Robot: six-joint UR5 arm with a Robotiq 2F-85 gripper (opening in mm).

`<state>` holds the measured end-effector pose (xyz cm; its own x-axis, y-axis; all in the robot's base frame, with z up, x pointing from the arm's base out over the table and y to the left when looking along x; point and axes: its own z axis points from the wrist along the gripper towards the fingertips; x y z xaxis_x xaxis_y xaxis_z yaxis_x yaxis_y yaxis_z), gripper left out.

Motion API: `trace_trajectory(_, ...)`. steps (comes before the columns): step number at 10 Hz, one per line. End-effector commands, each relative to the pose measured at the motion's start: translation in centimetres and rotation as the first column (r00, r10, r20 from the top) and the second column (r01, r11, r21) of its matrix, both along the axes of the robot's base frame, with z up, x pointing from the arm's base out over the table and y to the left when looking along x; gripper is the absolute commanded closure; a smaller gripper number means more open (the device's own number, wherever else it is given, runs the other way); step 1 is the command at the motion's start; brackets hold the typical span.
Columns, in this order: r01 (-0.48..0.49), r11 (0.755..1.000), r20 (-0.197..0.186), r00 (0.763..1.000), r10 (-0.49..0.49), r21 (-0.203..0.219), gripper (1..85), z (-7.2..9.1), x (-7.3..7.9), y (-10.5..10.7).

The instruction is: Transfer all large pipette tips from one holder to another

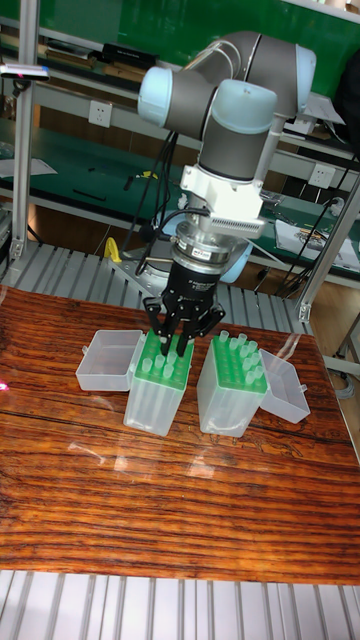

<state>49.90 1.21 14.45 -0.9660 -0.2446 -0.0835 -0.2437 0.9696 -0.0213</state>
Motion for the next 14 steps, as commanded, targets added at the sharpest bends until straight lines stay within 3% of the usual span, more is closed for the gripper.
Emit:
trace_trajectory(1,0.005,1.0,0.008,1.0,-0.005,0.006,56.0,0.03,0.4,0.35)
trace_trajectory(7,0.003,1.0,0.023,1.0,-0.003,-0.006,57.0,-0.08,0.97,0.03)
trace_trajectory(14,0.003,1.0,0.034,0.999,-0.003,0.009,61.0,-0.11,1.32,0.51)
